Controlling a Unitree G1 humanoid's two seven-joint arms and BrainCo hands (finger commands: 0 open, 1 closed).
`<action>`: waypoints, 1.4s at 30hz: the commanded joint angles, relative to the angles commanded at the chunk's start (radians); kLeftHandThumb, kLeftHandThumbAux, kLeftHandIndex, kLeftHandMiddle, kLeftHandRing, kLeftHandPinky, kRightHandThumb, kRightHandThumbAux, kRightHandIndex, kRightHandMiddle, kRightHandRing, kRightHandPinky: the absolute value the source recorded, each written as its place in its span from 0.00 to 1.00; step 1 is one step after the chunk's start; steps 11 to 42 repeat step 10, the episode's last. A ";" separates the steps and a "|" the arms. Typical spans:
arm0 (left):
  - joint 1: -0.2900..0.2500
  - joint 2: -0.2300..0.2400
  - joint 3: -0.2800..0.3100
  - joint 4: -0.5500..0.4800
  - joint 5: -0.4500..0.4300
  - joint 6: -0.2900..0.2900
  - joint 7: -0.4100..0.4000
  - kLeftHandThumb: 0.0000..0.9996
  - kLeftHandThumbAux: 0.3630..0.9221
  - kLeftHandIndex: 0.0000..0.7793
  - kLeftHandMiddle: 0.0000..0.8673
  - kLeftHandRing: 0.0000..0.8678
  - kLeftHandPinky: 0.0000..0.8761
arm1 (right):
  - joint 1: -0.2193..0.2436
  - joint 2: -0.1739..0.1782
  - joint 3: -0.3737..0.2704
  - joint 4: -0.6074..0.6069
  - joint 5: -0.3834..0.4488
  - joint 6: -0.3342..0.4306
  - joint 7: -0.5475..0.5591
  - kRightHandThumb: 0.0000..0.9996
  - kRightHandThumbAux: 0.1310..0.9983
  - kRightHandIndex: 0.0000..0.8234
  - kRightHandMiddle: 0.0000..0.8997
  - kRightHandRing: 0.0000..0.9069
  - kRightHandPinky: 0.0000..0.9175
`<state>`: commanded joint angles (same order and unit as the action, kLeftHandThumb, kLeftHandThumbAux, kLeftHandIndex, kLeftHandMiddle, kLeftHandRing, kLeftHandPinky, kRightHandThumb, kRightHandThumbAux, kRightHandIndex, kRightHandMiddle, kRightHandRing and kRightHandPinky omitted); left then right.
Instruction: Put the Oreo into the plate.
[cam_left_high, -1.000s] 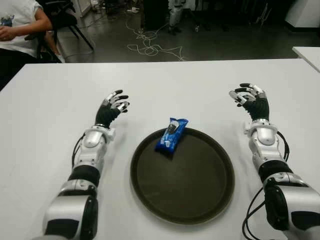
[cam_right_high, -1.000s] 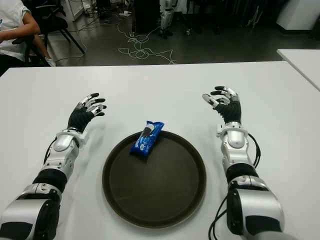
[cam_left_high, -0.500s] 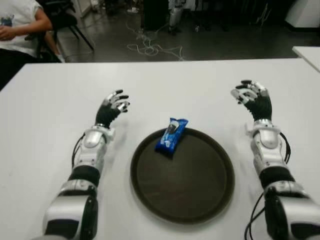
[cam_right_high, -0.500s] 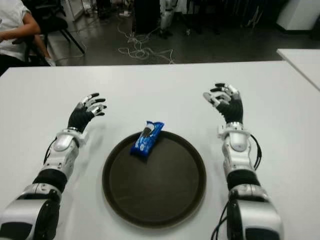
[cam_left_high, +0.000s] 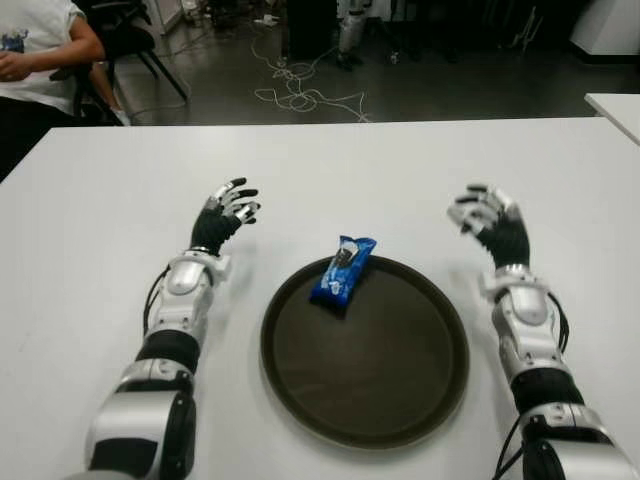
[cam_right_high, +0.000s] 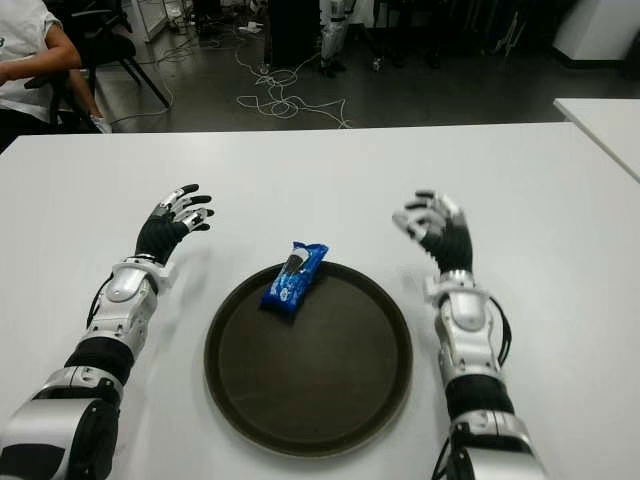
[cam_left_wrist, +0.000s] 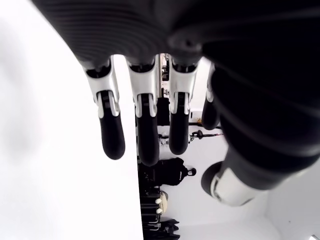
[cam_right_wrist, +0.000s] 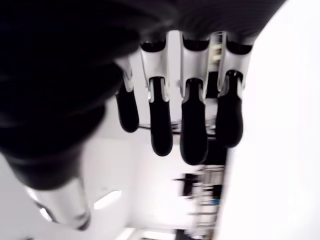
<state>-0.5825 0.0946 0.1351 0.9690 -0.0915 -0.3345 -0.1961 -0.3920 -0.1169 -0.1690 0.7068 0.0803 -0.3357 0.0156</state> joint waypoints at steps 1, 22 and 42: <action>0.000 0.000 0.000 -0.001 0.000 0.000 0.000 0.47 0.68 0.23 0.31 0.34 0.39 | -0.006 -0.002 0.001 0.011 -0.005 0.001 -0.002 0.14 0.71 0.41 0.57 0.63 0.69; -0.006 0.002 -0.004 0.009 0.011 -0.006 0.008 0.49 0.68 0.23 0.31 0.34 0.39 | -0.023 -0.020 0.022 0.087 -0.064 -0.084 -0.030 0.20 0.68 0.42 0.58 0.63 0.68; -0.006 0.002 -0.004 0.009 0.011 -0.006 0.008 0.49 0.68 0.23 0.31 0.34 0.39 | -0.023 -0.020 0.022 0.087 -0.064 -0.084 -0.030 0.20 0.68 0.42 0.58 0.63 0.68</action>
